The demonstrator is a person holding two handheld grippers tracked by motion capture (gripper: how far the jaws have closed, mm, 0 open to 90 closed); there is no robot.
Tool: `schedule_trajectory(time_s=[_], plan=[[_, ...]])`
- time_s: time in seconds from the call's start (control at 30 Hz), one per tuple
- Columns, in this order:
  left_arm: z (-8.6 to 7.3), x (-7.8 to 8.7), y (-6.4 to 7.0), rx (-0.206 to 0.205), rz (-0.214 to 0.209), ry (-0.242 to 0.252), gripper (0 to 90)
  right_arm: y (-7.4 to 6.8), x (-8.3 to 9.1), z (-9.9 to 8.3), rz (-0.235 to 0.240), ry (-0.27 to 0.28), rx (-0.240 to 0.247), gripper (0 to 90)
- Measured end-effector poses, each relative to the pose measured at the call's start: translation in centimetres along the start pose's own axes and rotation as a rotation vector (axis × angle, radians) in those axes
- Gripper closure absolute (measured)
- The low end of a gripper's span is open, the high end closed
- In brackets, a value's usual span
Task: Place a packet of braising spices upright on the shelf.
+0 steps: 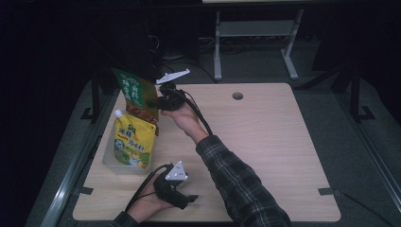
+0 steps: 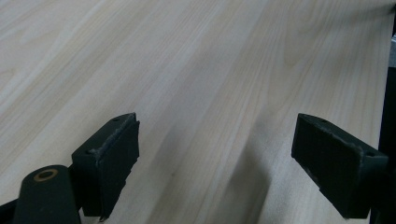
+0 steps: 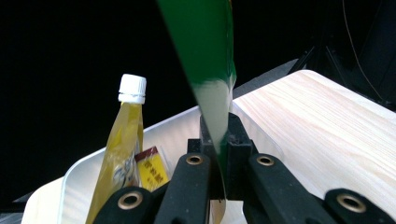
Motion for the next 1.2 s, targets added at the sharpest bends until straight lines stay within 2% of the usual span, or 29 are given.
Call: schedule_trajectory(time_s=[0.23,0.27,0.7,0.77,0.8,0.83,0.87,0.97,1.07,1.2], plan=[[-0.1,0.0,-0.2,-0.009,0.000,-0.007,14.5,-0.2,-1.8,0.2,-0.004,-0.003,0.011,89.6],[0.0,-0.1,-0.1,0.003,-0.002,0.002,14.5,-0.3,-2.0,0.1,-0.004,-0.003,0.012,89.6],[-0.1,-0.1,-0.1,-0.004,0.001,-0.003,14.5,-0.4,-4.5,-1.9,-0.032,-0.064,0.051,89.4],[-0.2,0.0,-0.3,-0.020,0.005,-0.016,14.5,-0.5,-4.8,-2.4,-0.032,-0.078,0.056,89.1],[-0.1,-0.1,-0.1,0.000,0.003,-0.001,14.5,-0.5,-4.9,-2.6,-0.032,-0.086,0.064,88.9],[-0.1,-0.1,-0.1,-0.001,0.004,-0.004,14.5,-0.6,-5.0,-2.7,-0.026,-0.086,0.064,88.3],[-0.2,0.0,-0.3,-0.020,0.006,-0.017,14.5,-0.6,-5.0,-2.7,-0.028,-0.084,0.066,87.8],[-0.2,-0.1,-0.2,-0.016,0.005,-0.014,14.5,-0.6,-4.8,-2.5,-0.021,-0.074,0.064,80.5],[-0.1,-0.1,-0.2,-0.012,0.002,-0.011,14.5,-0.6,-4.3,-2.3,-0.035,-0.069,0.068,65.4],[-0.1,-0.2,-0.2,-0.016,0.005,-0.013,14.5,-0.5,-3.6,-2.0,-0.037,-0.061,0.061,57.3]])
Point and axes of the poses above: each handheld gripper's, and its own axes: x roughly backward along the jaws, z roughly out of its top, y roughly to its right, the point moved 8 cm from there along -x, roughly forward along the jaws, and after that the axes turned 2 degrees about -x, right-handed, at the moved point
